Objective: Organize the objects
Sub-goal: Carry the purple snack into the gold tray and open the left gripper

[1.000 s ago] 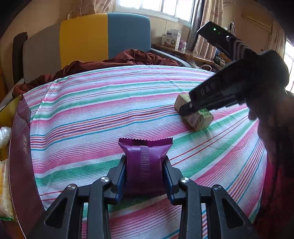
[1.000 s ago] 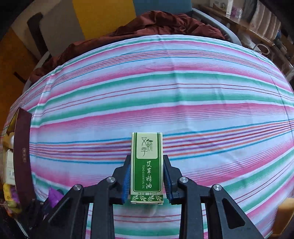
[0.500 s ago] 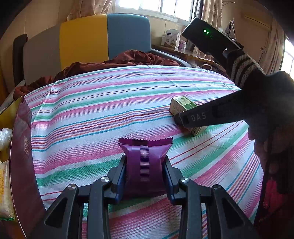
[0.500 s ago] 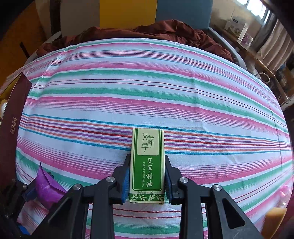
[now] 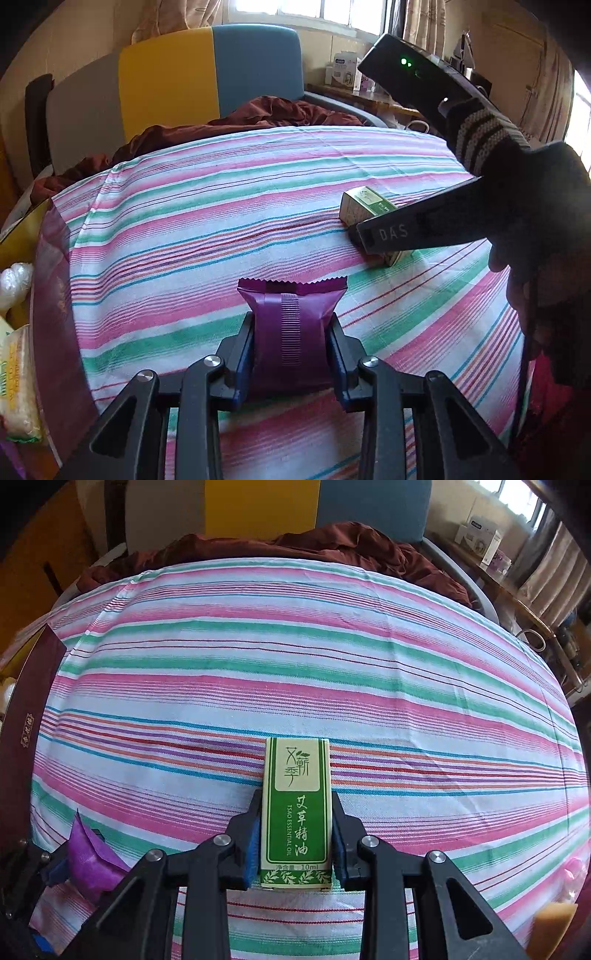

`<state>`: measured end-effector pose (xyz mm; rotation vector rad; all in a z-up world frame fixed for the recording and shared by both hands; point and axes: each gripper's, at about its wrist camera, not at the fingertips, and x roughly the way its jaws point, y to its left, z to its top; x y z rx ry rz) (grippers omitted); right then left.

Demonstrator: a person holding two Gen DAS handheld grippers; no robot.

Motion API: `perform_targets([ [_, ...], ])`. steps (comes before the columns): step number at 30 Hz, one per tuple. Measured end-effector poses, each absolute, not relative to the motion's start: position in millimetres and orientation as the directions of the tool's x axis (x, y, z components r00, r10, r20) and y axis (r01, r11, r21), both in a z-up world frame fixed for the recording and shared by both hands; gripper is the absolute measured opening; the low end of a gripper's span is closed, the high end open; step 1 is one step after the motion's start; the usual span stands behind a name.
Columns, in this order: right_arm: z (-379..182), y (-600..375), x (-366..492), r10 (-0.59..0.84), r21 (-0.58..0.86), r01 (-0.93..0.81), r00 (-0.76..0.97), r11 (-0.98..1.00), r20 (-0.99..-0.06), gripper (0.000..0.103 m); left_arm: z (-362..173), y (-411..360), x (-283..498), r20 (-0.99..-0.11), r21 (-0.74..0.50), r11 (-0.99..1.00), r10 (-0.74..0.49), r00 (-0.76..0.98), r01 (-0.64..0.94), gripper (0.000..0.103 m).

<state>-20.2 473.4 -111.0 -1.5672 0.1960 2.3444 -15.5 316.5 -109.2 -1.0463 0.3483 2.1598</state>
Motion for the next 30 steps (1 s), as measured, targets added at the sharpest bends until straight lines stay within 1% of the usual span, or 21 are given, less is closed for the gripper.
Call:
perform_targets([
  [2,-112,473,-21,0.185,-0.064,-0.327,-0.354,-0.943,-0.917,0.031,-96,307,-11,-0.755,-0.097,-0.72,0.502,-0.421,-0.687,0.034],
  [6,-112,470,-21,0.199,-0.082,-0.317,-0.357,-0.945,-0.913,0.031,-60,292,6,-0.699,-0.083,-0.703,0.546,-0.461,-0.706,0.034],
  [13,-111,466,-21,0.219,-0.106,-0.308,-0.36,-0.946,-0.907,0.031,-31,257,21,-0.682,-0.061,-0.724,0.532,-0.501,-0.687,0.034],
  [16,-111,469,-23,0.22,-0.107,-0.306,-0.362,-0.946,-0.906,0.031,-18,230,17,-0.676,-0.062,-0.762,0.508,-0.535,-0.645,0.034],
  [19,-112,468,-24,0.224,-0.114,-0.302,-0.363,-0.947,-0.904,0.031,-2,203,12,-0.66,-0.09,-0.8,0.494,-0.566,-0.593,0.034],
  [22,-112,466,-23,0.232,-0.124,-0.297,-0.364,-0.947,-0.902,0.031,10,181,10,-0.631,-0.053,-0.838,0.45,-0.632,-0.543,0.034],
  [27,-112,463,-22,0.24,-0.133,-0.294,-0.366,-0.947,-0.899,0.031,13,152,1,-0.622,0.007,-0.892,0.349,-0.701,-0.451,0.034],
  [30,-111,462,-23,0.249,-0.144,-0.29,-0.366,-0.946,-0.897,0.031,11,140,-6,-0.624,0.018,-0.911,0.311,-0.717,-0.412,0.034],
])
